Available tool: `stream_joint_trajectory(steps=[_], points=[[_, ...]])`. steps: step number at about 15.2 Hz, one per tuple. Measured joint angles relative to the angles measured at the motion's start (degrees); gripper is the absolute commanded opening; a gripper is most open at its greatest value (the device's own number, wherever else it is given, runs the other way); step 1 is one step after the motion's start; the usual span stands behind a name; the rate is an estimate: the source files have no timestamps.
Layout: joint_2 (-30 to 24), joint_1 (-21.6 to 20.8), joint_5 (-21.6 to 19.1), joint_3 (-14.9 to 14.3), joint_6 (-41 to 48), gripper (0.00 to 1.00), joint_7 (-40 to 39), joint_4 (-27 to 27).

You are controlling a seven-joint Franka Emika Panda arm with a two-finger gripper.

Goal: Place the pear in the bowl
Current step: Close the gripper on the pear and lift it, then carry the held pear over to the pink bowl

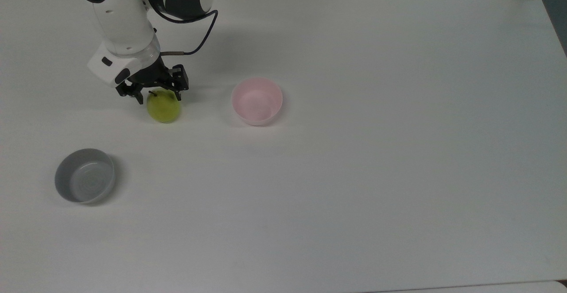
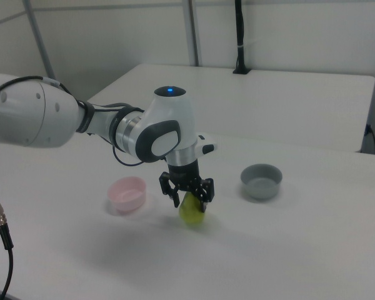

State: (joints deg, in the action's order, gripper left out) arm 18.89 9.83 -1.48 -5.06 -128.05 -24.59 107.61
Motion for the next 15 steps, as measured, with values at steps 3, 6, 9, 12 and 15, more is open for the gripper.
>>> stream_joint_trajectory(steps=[3, 6, 9, 12, 15], points=[[-0.05, -0.29, 0.01, 0.02, -0.03, 0.19, 0.01, 0.28], [-0.07, -0.31, 0.00, 0.02, -0.06, 0.19, 0.01, 0.28], [-0.44, -0.36, 0.00, 0.09, -0.06, 0.20, 0.01, 0.21], [-2.30, -0.38, 0.00, 0.31, 1.38, 0.21, 0.01, -0.18], [-5.47, -0.26, 0.00, 0.31, 4.48, 0.24, 0.01, -0.84]])
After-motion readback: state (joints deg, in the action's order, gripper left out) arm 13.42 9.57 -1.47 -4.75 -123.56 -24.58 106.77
